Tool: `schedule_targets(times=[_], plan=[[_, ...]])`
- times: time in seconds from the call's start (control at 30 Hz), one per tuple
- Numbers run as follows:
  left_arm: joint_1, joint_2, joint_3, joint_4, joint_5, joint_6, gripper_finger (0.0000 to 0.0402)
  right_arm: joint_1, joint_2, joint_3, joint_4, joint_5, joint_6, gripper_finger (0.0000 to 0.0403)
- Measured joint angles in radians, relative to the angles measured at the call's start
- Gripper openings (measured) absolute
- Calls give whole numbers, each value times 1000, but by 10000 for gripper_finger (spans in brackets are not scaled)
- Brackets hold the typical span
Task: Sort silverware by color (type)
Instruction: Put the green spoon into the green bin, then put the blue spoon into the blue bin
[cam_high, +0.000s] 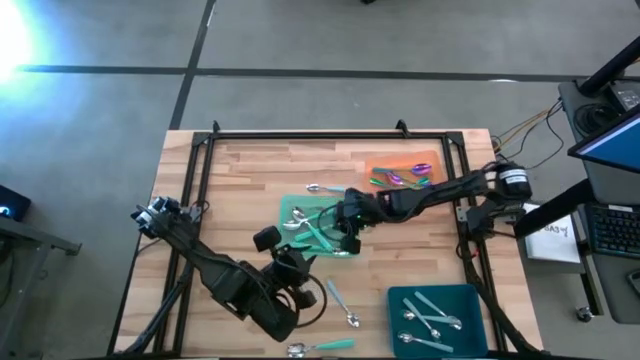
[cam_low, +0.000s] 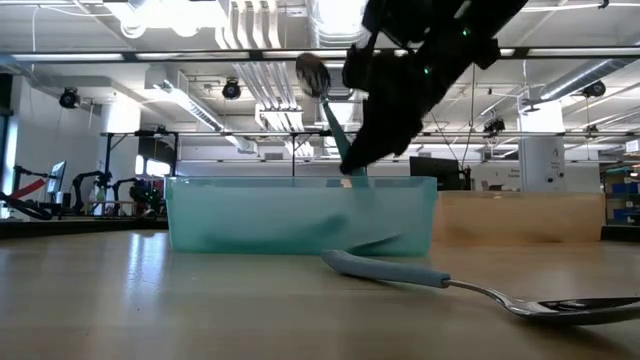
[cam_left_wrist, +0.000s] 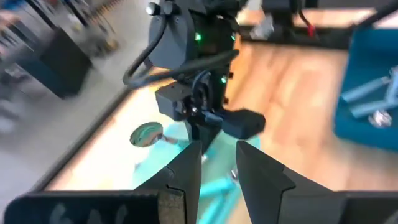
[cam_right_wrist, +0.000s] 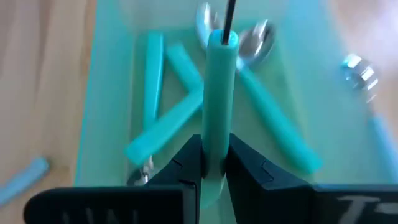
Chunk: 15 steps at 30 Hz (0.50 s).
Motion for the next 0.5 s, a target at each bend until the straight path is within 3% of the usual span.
schedule_targets(times=[0.27, 0.5], plan=[[-1, 2, -12, -47, 212, -54, 84, 0, 61, -2, -19, -81, 48, 42], [-4, 4, -35, -97, 275, -110, 84, 0, 49, -2, -24, -104, 76, 99]])
